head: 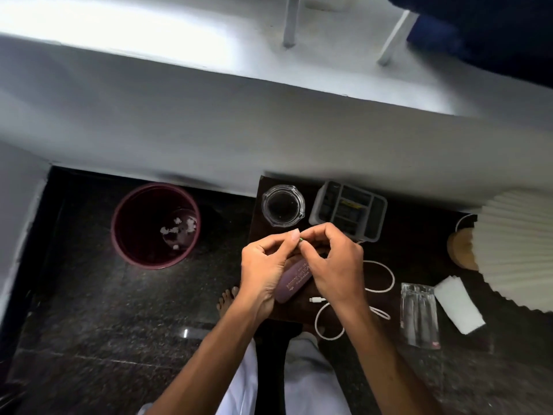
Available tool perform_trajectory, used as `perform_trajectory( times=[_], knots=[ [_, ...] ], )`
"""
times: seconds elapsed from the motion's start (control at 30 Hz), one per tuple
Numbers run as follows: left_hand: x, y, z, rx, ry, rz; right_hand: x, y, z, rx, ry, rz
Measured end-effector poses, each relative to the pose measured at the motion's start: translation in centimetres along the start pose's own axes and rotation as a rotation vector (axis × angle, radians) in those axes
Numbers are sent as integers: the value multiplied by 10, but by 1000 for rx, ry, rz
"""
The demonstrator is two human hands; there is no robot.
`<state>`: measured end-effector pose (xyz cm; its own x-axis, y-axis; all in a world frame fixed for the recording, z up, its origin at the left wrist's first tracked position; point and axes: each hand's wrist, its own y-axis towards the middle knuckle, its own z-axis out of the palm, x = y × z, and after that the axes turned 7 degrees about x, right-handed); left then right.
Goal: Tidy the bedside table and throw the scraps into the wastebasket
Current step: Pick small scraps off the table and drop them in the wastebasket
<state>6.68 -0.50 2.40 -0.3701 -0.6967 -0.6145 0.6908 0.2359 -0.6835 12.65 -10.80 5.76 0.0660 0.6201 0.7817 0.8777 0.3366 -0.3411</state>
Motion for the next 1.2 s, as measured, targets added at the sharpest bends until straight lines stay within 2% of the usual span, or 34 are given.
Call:
perform_trajectory(
  times=[0.2, 0.33, 0.57, 0.7, 0.93, 1.2],
  knots=[
    [-13, 7, -30, -28, 128, 84, 10, 3, 29, 23, 166, 100],
    [-23, 13, -52, -90, 215, 114, 17, 4, 47, 62, 184, 90],
    [-50, 35, -122, -297, 186, 132, 15, 3, 68, 24, 126, 176],
    [-65, 52, -174, -483, 193, 154, 7, -1, 74, 17, 118, 241],
    [-89, 78, -240, -717, 109, 162, -14, -3, 75, -126, 159, 296],
    [-95, 94, -272, -808, 155, 95, -28, 3, 74, -232, 252, 357]
  ],
)
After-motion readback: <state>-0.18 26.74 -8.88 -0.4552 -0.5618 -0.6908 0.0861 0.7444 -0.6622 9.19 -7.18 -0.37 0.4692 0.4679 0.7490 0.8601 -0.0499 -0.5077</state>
